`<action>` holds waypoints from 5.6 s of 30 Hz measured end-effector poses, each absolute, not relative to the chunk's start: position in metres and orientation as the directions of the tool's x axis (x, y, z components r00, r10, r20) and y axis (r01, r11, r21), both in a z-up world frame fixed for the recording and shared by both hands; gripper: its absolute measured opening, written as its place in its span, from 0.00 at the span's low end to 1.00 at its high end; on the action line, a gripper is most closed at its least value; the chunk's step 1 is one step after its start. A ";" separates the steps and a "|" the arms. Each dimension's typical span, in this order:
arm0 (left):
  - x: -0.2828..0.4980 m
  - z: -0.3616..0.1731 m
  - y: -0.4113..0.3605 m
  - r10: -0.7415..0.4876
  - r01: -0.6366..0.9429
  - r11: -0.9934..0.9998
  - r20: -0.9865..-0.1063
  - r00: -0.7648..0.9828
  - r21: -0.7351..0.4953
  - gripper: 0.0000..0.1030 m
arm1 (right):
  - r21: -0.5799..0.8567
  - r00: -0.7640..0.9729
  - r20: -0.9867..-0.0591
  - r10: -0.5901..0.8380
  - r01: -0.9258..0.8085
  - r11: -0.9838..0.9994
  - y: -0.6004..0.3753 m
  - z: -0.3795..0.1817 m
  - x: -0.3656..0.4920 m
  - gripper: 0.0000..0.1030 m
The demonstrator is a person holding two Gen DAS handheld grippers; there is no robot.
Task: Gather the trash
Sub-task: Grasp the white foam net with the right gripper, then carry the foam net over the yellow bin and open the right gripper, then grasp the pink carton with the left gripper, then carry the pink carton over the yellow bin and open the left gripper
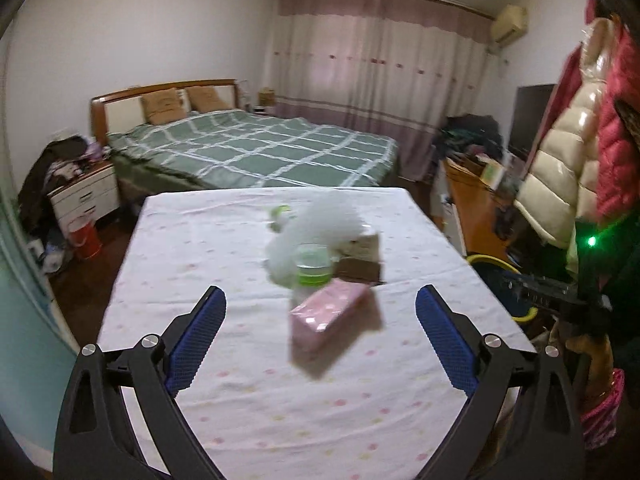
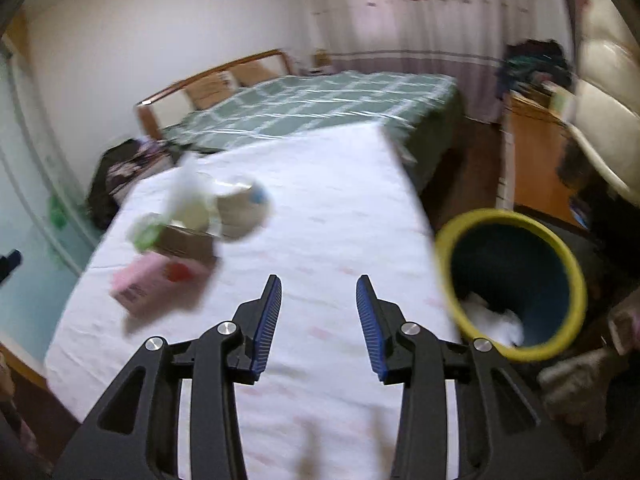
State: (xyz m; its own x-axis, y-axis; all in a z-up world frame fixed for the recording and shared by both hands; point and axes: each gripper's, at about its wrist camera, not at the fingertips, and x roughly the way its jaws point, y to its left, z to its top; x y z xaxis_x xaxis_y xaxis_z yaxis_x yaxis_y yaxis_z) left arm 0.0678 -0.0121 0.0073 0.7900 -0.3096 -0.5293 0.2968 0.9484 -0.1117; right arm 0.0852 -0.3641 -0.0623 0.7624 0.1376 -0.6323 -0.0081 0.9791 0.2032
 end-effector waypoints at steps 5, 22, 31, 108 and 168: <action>0.070 -0.001 0.012 -0.286 0.261 0.957 -0.538 0.793 -0.125 0.92 | 0.206 0.759 -0.612 0.221 -0.117 0.971 -0.312 -0.044 0.129 0.44; 0.080 -0.016 0.023 -0.256 0.235 0.966 -0.563 0.786 -0.111 0.92 | 0.196 0.663 -0.692 0.285 -0.208 0.958 -0.233 -0.059 0.281 0.57; 0.083 -0.019 0.024 -0.257 0.233 0.965 -0.569 0.781 -0.117 0.92 | 0.200 0.611 -0.728 0.310 -0.243 0.949 -0.220 -0.066 0.296 0.48; 0.111 -0.053 -0.097 -0.370 0.434 0.897 -0.678 0.636 -0.083 0.92 | 0.143 0.691 -0.668 -0.276 0.483 0.864 -0.557 -0.112 0.104 0.32; 0.186 -0.116 -0.137 -0.305 0.524 0.849 -0.875 0.376 -0.070 0.38 | 0.166 0.707 -0.682 -0.187 0.398 0.902 -0.524 -0.116 0.103 0.33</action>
